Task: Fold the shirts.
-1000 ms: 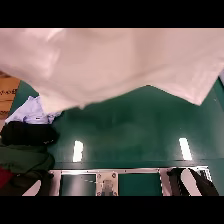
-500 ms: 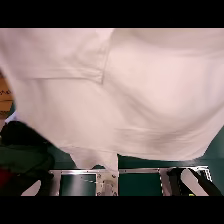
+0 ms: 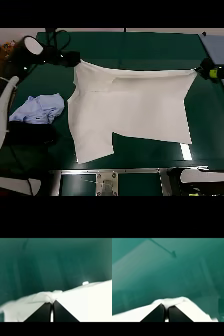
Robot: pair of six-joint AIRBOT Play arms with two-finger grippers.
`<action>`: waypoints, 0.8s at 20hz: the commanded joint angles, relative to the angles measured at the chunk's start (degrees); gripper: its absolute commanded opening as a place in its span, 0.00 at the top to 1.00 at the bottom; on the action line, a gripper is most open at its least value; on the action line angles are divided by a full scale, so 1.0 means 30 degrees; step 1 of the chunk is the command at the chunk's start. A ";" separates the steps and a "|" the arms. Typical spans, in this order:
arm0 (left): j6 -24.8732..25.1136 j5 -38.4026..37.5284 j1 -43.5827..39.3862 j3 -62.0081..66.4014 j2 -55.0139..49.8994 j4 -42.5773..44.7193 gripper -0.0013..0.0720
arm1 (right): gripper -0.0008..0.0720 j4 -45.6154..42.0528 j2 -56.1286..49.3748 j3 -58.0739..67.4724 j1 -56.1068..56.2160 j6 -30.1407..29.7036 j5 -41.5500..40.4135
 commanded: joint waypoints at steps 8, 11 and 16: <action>0.0015 0.4707 0.0219 0.0998 -0.3585 -0.1224 0.95 | 0.97 0.1800 -0.6433 0.6011 0.0124 -0.1005 0.0022; 0.0036 0.4583 0.0568 0.2404 -0.3585 -0.1413 0.95 | 0.97 0.1807 -0.6433 0.7533 0.0160 -0.0998 0.0044; 0.0036 0.4386 0.0568 0.3038 -0.3636 -0.1581 0.95 | 0.97 0.1792 -0.6579 0.8276 0.0503 -0.1005 -0.0182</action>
